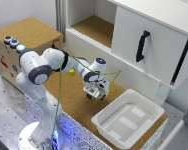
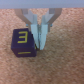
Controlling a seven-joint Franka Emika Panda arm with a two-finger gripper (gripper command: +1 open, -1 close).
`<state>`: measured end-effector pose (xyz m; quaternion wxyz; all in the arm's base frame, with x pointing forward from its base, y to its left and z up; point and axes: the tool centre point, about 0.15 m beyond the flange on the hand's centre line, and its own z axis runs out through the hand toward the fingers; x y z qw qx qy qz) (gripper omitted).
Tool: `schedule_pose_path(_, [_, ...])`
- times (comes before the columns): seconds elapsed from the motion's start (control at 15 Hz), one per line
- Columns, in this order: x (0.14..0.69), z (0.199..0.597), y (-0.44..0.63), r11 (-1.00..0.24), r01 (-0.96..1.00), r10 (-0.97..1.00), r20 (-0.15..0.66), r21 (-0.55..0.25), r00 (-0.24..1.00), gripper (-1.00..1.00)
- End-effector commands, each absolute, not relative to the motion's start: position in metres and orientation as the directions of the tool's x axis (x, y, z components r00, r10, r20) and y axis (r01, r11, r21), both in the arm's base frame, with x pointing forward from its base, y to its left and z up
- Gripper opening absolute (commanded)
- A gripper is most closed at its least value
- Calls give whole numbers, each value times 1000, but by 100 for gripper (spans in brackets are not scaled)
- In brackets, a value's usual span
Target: Slide left purple red block
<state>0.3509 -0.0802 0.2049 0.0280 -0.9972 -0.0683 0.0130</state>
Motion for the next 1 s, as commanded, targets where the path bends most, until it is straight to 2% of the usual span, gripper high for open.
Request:
schedule_pose_path(0.0, [338,211,-38,-994,106,107,-8,-11,994,-100])
schedule_pose_path(0.53, [340,214,7,-991,130,130,-9,6,991,-100])
schedule_pose_path(0.93, [337,215,45,-988,151,151,-16,-22,988,-100])
